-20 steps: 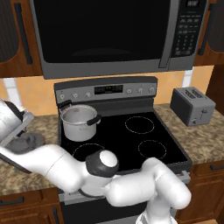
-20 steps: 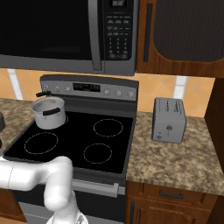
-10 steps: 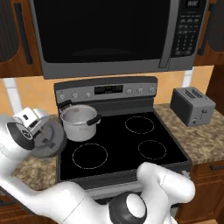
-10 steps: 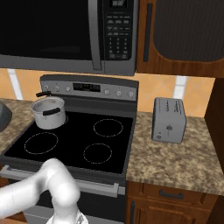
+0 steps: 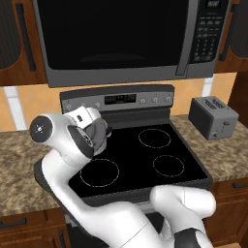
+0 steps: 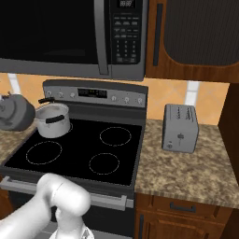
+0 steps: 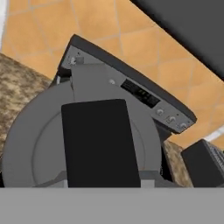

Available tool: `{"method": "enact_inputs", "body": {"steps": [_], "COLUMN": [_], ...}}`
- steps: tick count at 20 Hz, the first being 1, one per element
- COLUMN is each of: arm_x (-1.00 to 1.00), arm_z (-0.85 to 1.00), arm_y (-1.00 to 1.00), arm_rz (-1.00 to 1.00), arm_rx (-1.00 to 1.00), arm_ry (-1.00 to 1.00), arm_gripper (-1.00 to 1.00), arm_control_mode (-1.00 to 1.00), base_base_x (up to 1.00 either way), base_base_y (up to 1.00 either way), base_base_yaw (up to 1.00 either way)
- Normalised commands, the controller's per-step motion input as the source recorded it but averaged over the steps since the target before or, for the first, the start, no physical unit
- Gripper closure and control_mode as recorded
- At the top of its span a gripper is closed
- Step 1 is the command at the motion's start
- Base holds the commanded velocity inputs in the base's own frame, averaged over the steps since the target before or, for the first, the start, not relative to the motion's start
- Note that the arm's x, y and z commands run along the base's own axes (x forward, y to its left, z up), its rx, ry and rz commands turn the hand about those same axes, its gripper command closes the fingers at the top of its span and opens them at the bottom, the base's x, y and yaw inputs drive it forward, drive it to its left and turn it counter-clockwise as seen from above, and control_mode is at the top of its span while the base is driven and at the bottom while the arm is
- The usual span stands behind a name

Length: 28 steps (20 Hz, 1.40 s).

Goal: Pick the kettle from the counter and place it on a stove burner. Then turn the burner on.

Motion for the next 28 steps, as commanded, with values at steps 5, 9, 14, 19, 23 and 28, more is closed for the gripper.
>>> {"method": "enact_inputs", "body": {"steps": [5, 9, 14, 19, 23, 28], "arm_x": [0.0, 0.0, 0.01, 0.09, 0.14, 0.25], "arm_z": [0.89, 0.32, -0.03, -0.2, -0.66, -0.8], "arm_y": [-1.0, -1.0, -1.0, -1.0, -1.0, -1.0], "arm_rz": [-0.18, -0.18, -0.12, -0.08, 0.0, 0.0], "arm_rx": [0.19, 0.18, 0.08, 0.06, 0.1, 0.09], "arm_ry": [0.01, 0.13, 0.18, 0.19, 0.15, 0.22], "arm_gripper": [1.0, 1.0, 1.0, 1.0, 1.0, 1.0], "arm_control_mode": [-1.0, -1.0, -1.0, -1.0, -1.0, -1.0], "base_base_x": [0.0, 0.0, 0.0, 0.0, 0.0, 0.0], "base_base_y": [0.0, 0.0, 0.0, 0.0, 0.0, 0.0], "base_base_yaw": [0.0, 0.0, 0.0, 0.0, 0.0, 0.0]}}
